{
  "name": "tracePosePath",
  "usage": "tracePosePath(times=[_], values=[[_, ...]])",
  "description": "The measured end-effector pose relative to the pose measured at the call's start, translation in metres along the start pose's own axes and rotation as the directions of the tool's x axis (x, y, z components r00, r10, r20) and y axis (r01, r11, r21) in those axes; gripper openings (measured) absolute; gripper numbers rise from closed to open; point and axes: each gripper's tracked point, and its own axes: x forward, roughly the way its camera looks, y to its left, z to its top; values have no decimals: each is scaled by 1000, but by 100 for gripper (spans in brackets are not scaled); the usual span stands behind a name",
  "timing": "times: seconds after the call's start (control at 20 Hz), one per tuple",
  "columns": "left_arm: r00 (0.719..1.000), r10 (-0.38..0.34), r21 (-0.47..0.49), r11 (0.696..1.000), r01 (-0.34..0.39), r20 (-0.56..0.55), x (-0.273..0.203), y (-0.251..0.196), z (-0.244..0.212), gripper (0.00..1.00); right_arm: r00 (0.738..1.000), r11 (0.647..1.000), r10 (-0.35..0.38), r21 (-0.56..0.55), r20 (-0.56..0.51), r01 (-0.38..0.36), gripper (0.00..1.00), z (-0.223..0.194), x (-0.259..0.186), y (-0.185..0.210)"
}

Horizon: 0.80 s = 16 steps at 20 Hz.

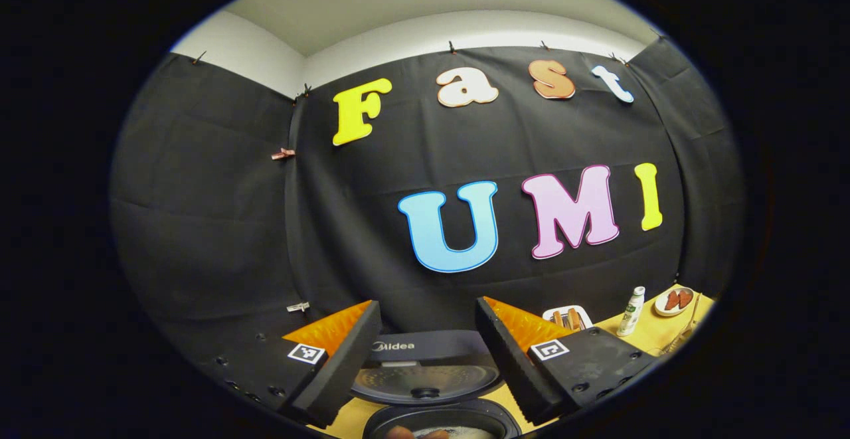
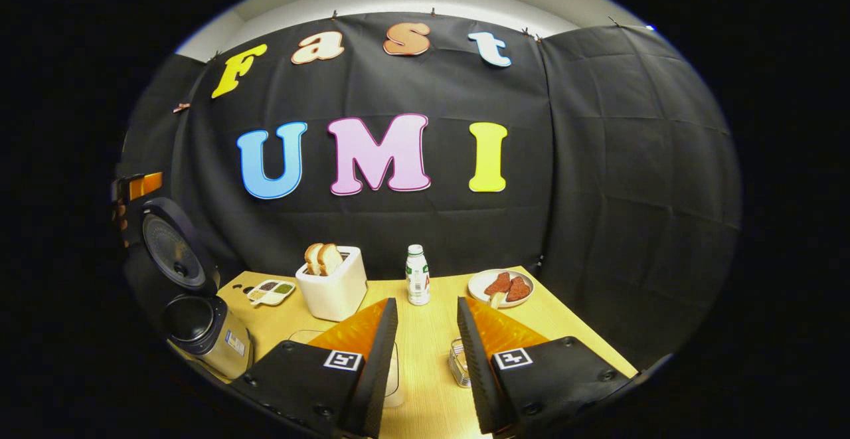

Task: Close the left gripper, press the button to open the rice cooker; take a wooden spoon from the chopstick holder with the right hand, scoop a spoonful of rice and pour it into the rice cooker, then put the wooden spoon back into the chopstick holder.

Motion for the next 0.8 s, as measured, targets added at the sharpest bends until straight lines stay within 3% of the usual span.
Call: tracePosePath(times=[0.45,0.8], values=[[989,-5,-27,1000,1,-146,38,6,-38,98,1000,1000,19,-23,-1,-19,57,2,-8,17],[987,-3,-54,999,-6,-160,-3,2,-47,99,999,999,32,-31,2,-32,57,5,-12,22]])
